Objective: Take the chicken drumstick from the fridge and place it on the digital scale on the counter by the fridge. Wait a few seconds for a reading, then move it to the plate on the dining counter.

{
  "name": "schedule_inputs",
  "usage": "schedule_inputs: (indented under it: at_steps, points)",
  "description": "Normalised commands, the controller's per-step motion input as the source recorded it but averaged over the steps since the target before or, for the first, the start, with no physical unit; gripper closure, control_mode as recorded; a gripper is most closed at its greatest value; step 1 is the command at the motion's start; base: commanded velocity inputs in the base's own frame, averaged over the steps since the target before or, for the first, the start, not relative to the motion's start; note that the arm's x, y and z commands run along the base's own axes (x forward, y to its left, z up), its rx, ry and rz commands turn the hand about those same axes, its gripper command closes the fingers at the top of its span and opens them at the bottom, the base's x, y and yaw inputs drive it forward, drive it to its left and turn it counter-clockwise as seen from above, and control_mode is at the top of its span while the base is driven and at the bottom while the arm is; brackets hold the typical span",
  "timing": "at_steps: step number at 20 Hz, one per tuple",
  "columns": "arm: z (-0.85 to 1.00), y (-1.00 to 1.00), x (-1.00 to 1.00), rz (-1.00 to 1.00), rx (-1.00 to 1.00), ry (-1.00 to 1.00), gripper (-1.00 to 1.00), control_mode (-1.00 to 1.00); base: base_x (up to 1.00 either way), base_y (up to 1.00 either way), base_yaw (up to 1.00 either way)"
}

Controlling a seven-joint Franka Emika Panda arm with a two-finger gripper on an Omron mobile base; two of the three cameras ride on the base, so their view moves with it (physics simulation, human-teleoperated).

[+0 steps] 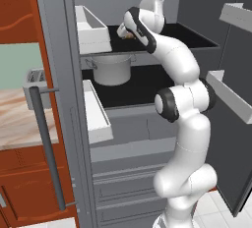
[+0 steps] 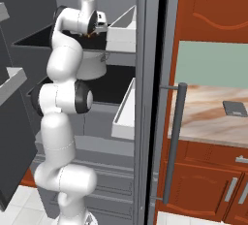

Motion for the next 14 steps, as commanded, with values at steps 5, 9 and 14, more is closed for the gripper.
schedule_inputs:
  at_steps: [5, 9, 14]
  points:
    - [0.0, 0.09, -0.01, 0.0, 0.0, 0.0, -1.0, -1.0, 0.0, 0.0, 0.0]
    - [0.0, 0.11, -0.01, 0.0, 0.0, 0.0, 1.0, -1.0, 0.0, 0.0, 0.0]
    - [0.0, 0.02, 0.0, 0.0, 0.0, 0.0, 1.0, -1.0, 0.0, 0.0, 0.0]
